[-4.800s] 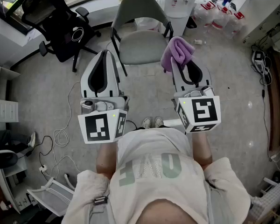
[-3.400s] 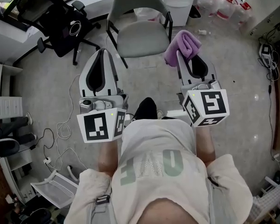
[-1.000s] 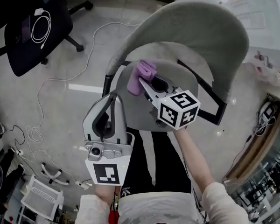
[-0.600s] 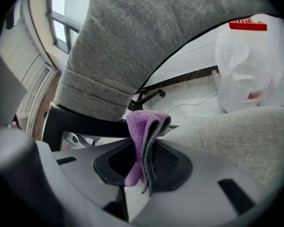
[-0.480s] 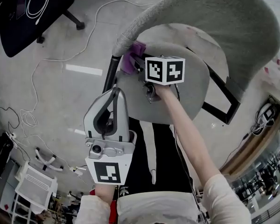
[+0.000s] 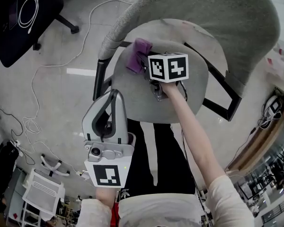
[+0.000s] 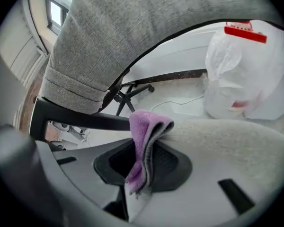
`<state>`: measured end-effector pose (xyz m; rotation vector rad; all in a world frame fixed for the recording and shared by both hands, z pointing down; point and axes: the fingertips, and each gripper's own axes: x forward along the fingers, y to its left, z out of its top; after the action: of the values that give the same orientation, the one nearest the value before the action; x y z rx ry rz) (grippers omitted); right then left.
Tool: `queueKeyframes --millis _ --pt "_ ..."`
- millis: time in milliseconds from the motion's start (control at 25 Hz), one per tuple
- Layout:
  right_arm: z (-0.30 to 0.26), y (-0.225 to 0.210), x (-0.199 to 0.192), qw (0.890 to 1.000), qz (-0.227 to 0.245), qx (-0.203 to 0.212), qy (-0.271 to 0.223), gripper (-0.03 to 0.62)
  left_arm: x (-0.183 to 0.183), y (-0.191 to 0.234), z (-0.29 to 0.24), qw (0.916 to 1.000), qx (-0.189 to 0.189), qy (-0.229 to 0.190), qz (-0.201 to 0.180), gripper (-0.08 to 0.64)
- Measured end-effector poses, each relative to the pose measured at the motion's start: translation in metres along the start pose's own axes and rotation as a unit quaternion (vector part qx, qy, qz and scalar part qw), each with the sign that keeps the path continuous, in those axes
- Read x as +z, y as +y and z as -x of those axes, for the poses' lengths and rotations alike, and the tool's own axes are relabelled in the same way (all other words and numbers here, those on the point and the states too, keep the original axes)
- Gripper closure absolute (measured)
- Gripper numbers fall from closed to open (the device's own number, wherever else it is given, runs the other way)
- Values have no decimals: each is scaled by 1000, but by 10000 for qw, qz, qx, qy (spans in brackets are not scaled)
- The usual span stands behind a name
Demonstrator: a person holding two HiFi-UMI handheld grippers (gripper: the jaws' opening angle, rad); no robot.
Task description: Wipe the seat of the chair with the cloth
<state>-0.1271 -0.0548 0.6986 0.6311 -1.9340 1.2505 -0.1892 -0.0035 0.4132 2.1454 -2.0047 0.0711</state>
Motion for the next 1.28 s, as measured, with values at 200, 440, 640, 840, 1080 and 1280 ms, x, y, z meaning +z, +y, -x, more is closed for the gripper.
queueKeyframes --millis 200,440,640,840,1080,1280 --pt "34 -43 -3 9994 101 -323 -84 499 1 -18 -9 9998 -145 78 -84 548" --pt "82 -108 -19 9960 28 -893 -83 499 4 -35 -20 9992 -340 109 -205 548" --pt "122 -155 -32 9883 -92 -1516 -104 499 5 -51 -31 9984 -502 131 -213 548" --pt "156 -194 -47 9755 -337 -2175 -83 499 4 -67 -40 9975 -636 177 -263 548" --pt "185 -224 -64 9577 -516 -2831 50 500 4 -77 -43 9966 -748 197 -299 548" --pt "189 -224 -60 9507 -228 -3094 -52 500 5 -75 -41 9968 -693 186 -341 548"
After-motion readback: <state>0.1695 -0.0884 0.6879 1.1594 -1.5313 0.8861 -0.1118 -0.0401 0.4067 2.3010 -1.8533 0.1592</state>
